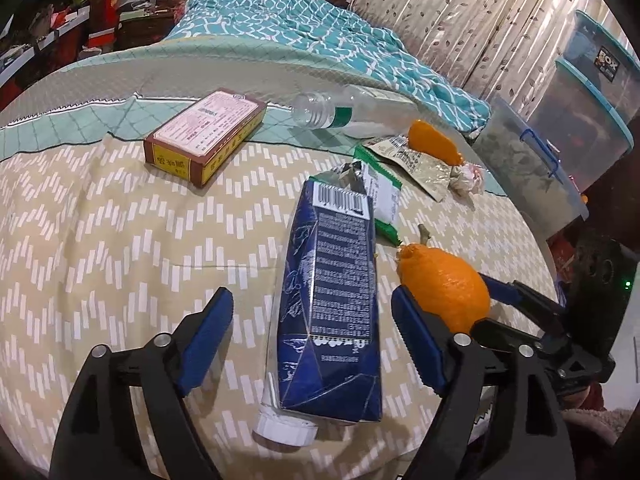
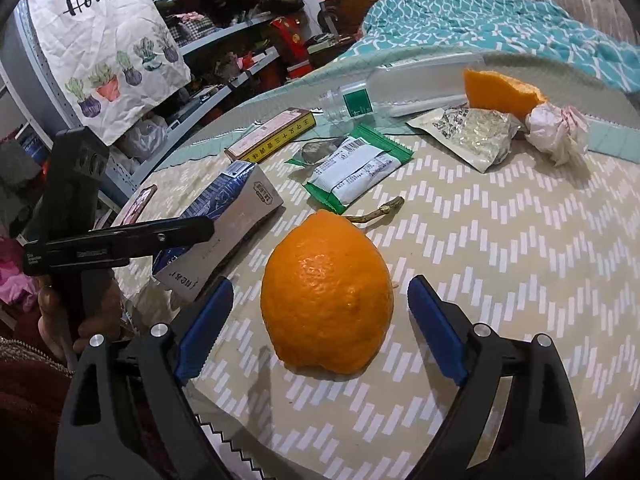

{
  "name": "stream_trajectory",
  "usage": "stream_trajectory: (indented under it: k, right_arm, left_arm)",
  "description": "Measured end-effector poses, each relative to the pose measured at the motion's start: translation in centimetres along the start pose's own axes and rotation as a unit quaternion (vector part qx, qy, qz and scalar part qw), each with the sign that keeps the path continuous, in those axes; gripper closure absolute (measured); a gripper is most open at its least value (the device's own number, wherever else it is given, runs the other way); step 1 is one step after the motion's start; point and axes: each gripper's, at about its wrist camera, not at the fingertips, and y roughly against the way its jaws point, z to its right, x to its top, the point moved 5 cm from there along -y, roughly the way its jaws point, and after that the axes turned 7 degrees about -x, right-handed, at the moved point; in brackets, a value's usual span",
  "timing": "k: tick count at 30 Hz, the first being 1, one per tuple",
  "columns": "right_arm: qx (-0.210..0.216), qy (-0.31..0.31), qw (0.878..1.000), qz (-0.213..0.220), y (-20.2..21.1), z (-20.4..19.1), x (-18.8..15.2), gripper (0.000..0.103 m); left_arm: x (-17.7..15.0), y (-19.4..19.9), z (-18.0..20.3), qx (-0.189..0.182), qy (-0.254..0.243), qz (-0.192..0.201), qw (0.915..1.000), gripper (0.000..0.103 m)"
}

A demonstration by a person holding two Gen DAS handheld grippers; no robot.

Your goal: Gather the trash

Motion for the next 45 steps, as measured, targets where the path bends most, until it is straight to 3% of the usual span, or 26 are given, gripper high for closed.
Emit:
stream_trajectory:
  k: [45]
  right_arm:
    - [0.003,-0.018,1.000,0.000,-0.06,0.73,-0.08,0.014]
  left_arm:
    - [0.28,-0.12,-0.23,-0.001,0.000,-0.007,1.0000,0.024]
